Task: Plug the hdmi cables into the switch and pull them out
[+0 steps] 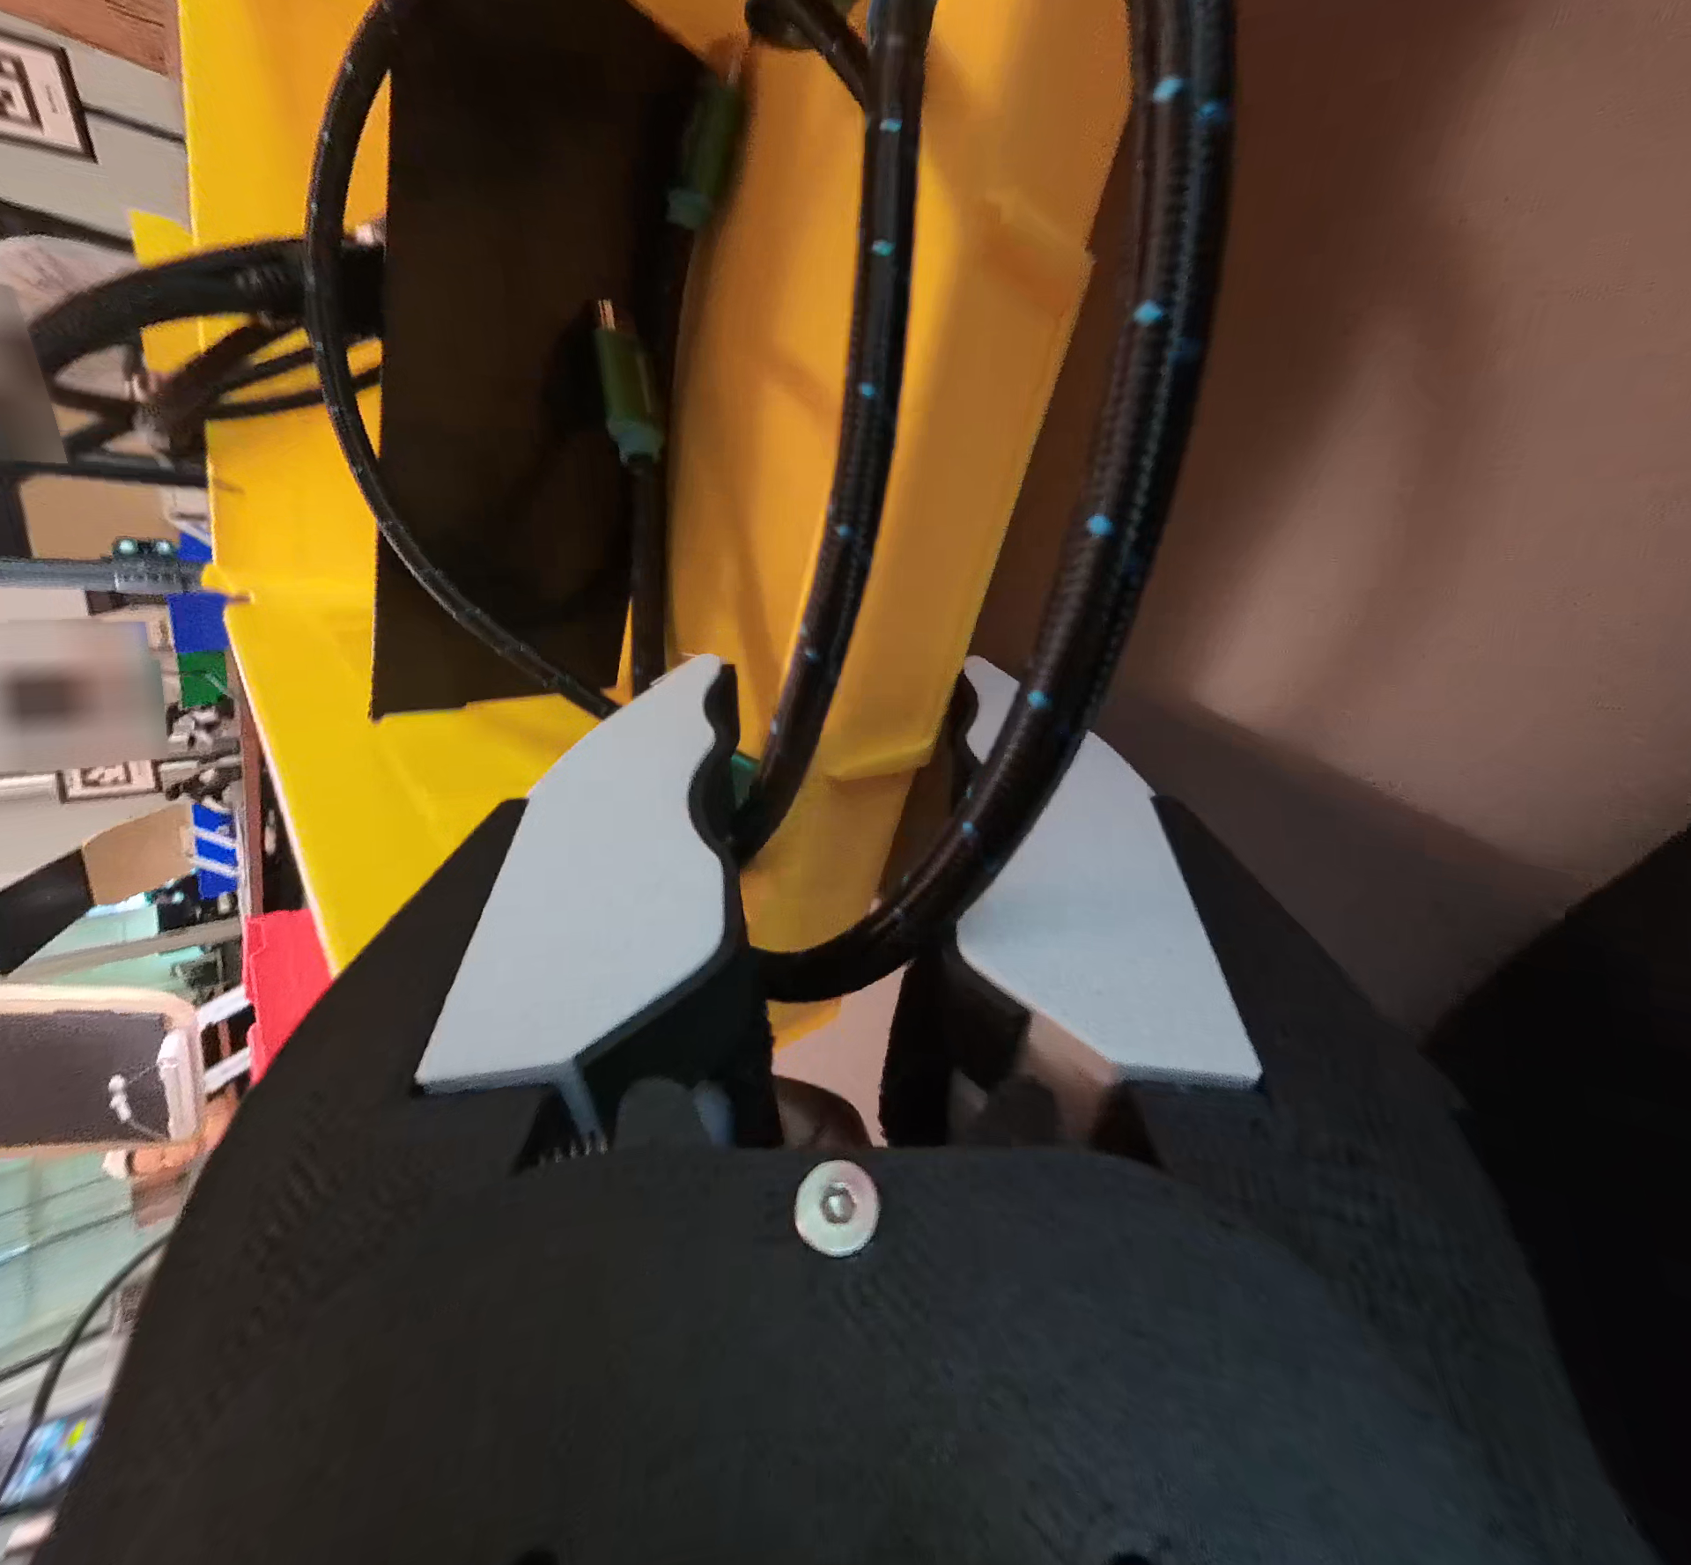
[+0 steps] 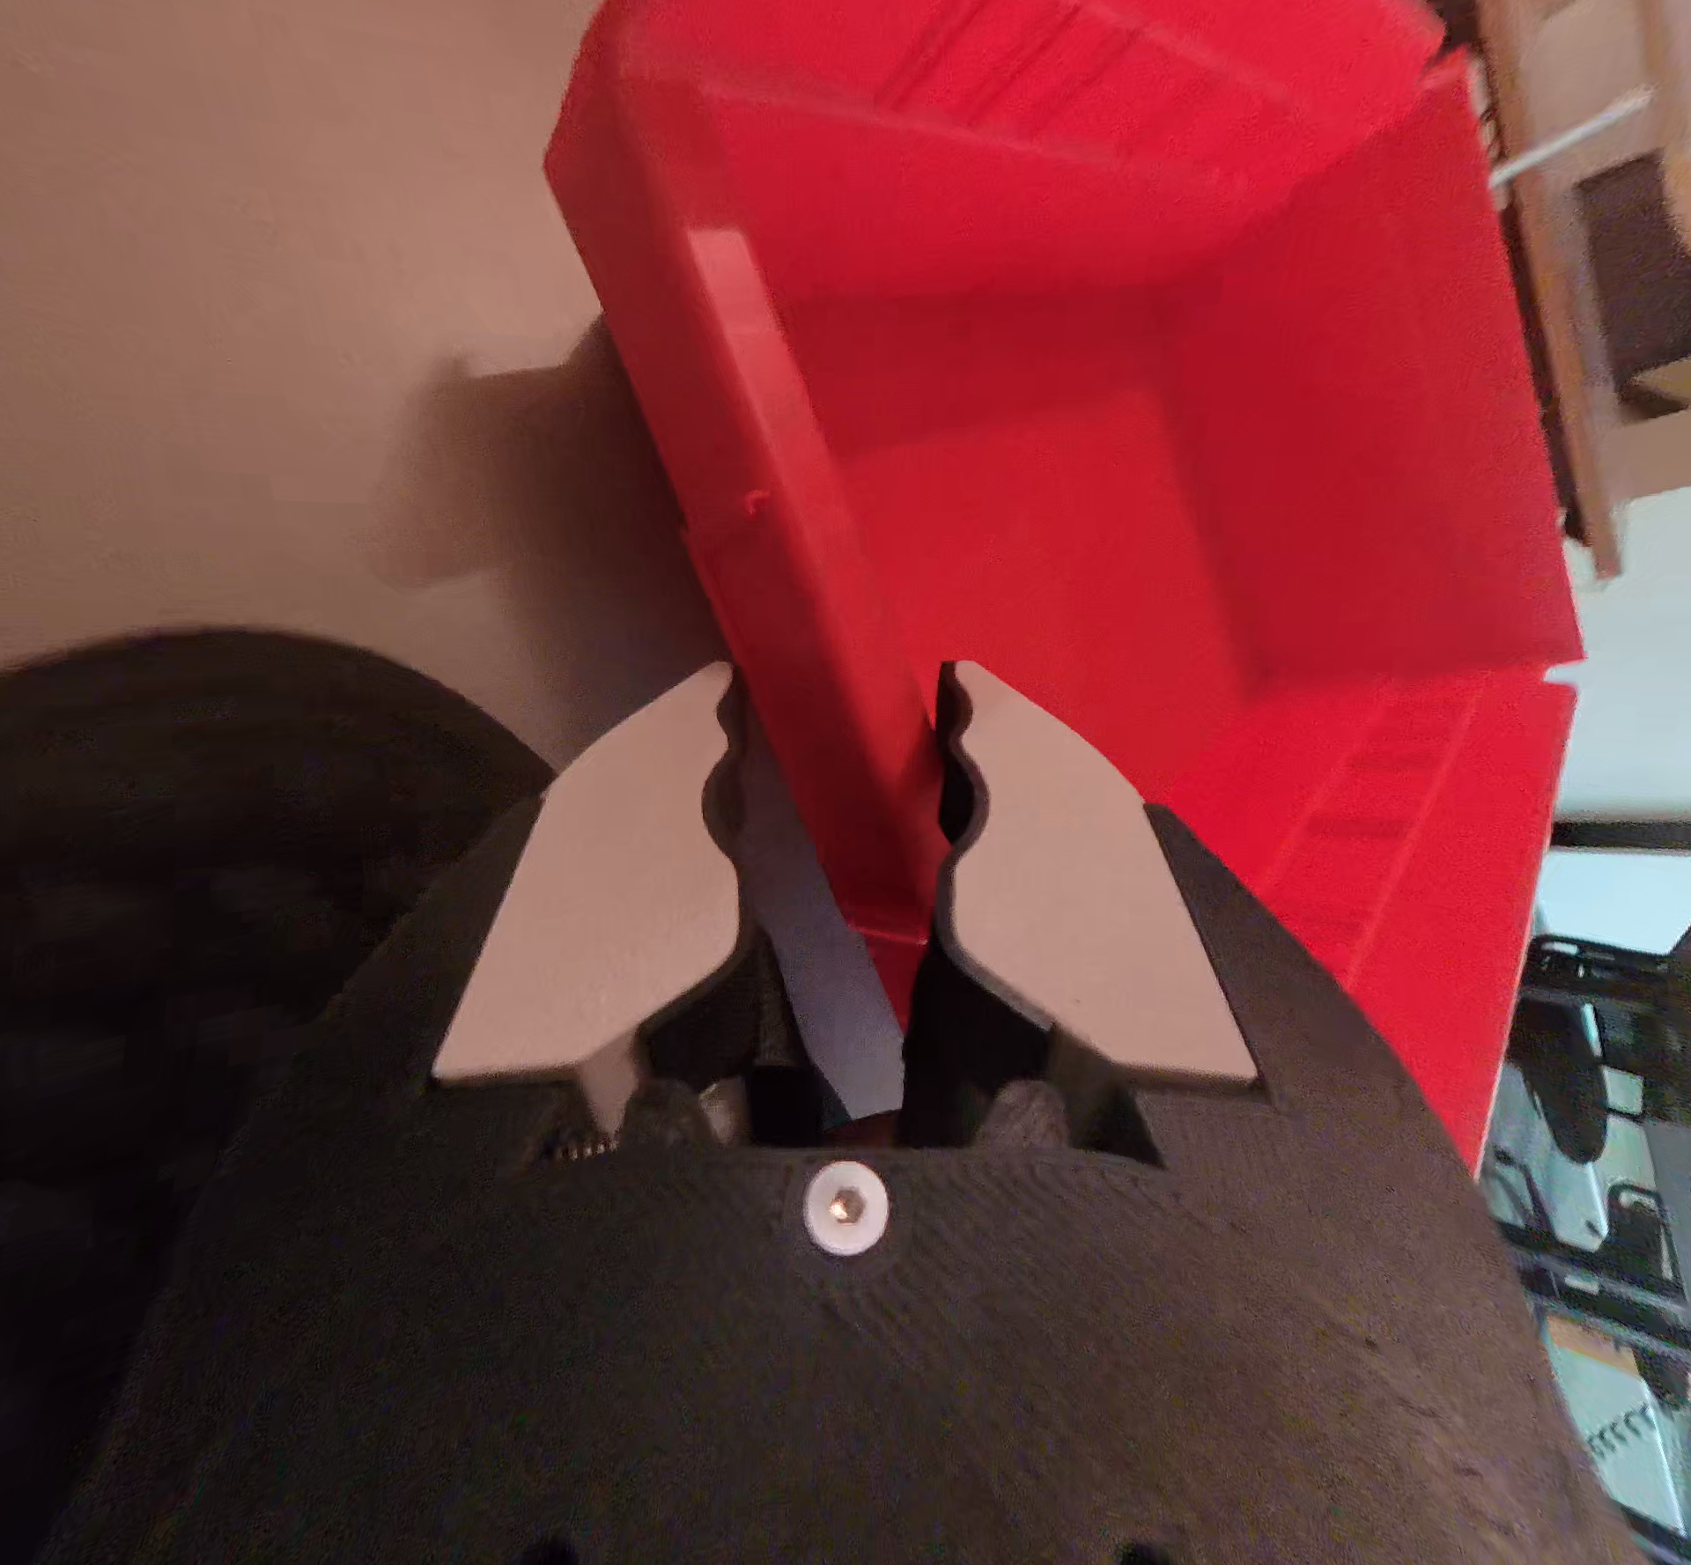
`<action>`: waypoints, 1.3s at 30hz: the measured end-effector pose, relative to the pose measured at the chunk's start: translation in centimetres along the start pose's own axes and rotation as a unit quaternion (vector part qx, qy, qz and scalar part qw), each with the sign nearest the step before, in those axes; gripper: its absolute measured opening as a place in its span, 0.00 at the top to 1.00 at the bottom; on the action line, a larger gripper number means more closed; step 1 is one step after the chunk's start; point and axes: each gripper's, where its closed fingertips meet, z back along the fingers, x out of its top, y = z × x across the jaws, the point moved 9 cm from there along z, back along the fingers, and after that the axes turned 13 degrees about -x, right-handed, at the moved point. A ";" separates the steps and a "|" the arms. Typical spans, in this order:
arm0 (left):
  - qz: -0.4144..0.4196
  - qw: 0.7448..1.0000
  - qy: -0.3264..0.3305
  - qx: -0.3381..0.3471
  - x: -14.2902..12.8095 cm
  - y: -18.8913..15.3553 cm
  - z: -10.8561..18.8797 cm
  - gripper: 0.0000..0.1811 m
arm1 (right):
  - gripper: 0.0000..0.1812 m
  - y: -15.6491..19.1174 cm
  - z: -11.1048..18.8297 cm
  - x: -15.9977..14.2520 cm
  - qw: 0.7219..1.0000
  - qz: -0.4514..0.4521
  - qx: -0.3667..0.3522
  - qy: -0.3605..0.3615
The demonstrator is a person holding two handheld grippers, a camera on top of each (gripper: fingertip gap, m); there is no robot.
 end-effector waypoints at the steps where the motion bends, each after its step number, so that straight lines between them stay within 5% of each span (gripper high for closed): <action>1: 0.002 1.000 0.017 0.005 -0.5 0.1 0.1 0.77 | 0.77 -0.6 0.0 -0.7 1.000 0.001 0.005 0.014; 6: -0.008 0.997 0.046 0.056 -4.2 0.2 0.9 0.79 | 0.77 -3.7 1.1 -5.6 0.998 -0.031 0.004 0.061; 18: 0.026 0.994 0.101 0.020 -11.3 -2.9 7.0 0.78 | 0.72 -7.5 8.3 -17.3 0.993 -0.091 0.018 0.073; 23: 0.094 0.989 0.018 -0.110 -12.2 -4.5 9.8 0.67 | 0.61 -7.9 11.2 -18.7 0.980 -0.188 0.053 0.041; 26: 0.126 0.979 -0.046 -0.152 -11.8 -4.7 11.9 0.53 | 0.48 -9.1 12.9 -17.2 0.956 -0.277 0.080 -0.064; 29: 0.141 0.972 -0.161 -0.093 -10.5 -3.4 14.7 0.49 | 0.31 -10.6 14.5 -13.4 0.890 -0.337 0.062 -0.300; 33: 0.245 0.898 -0.361 0.050 -8.0 0.5 18.1 0.47 | 0.32 -12.0 16.2 -8.7 0.709 -0.375 -0.089 -0.591; 36: 0.346 0.798 -0.473 0.138 -7.3 3.8 19.0 0.44 | 0.33 -10.8 15.1 -6.0 0.611 -0.431 -0.090 -0.658; 39: 0.436 0.720 -0.520 0.143 -7.4 6.6 17.7 0.35 | 0.37 -8.2 12.1 -3.8 0.579 -0.485 -0.043 -0.654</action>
